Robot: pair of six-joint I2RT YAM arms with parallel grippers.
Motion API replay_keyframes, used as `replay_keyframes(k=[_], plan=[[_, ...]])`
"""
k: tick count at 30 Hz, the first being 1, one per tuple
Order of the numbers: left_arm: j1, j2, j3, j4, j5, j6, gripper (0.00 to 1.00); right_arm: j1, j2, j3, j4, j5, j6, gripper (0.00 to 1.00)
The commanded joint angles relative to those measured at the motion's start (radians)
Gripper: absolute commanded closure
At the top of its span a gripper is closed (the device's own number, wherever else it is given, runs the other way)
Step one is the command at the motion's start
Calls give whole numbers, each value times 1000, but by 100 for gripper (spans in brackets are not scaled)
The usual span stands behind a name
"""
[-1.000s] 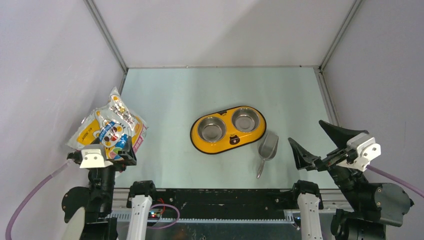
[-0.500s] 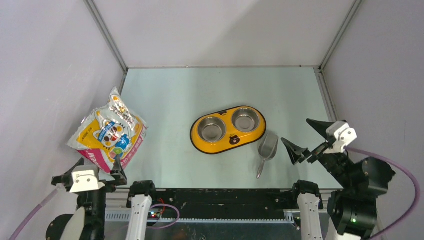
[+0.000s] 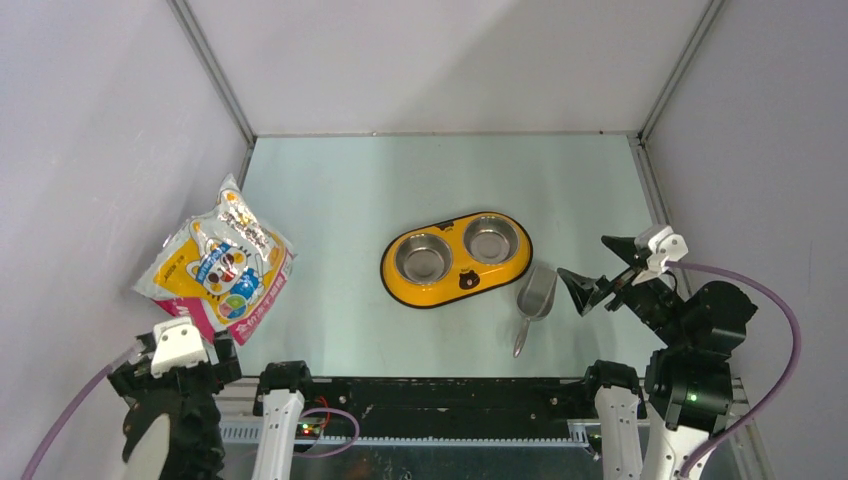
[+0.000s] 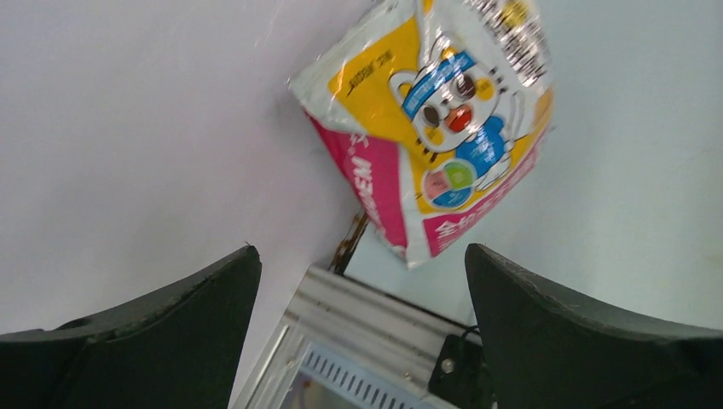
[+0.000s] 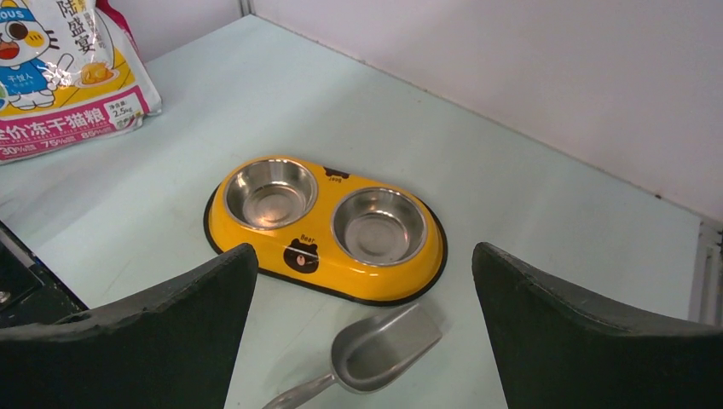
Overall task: Serve the pet food
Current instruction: Move the pet food bowl to the center of the board.
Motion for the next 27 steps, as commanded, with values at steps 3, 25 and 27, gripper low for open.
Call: replay_keyframes(k=[3, 25, 27], plan=[[-3, -23, -133, -1, -165, 44, 2, -4, -6, -48, 74, -6, -14, 0], [-144, -80, -459, 158, -151, 36, 2, 13, 19, -123, 107, 40, -25, 0], [-144, -74, -463, 180, -121, 33, 2, 20, 24, -132, 113, 58, -25, 0]])
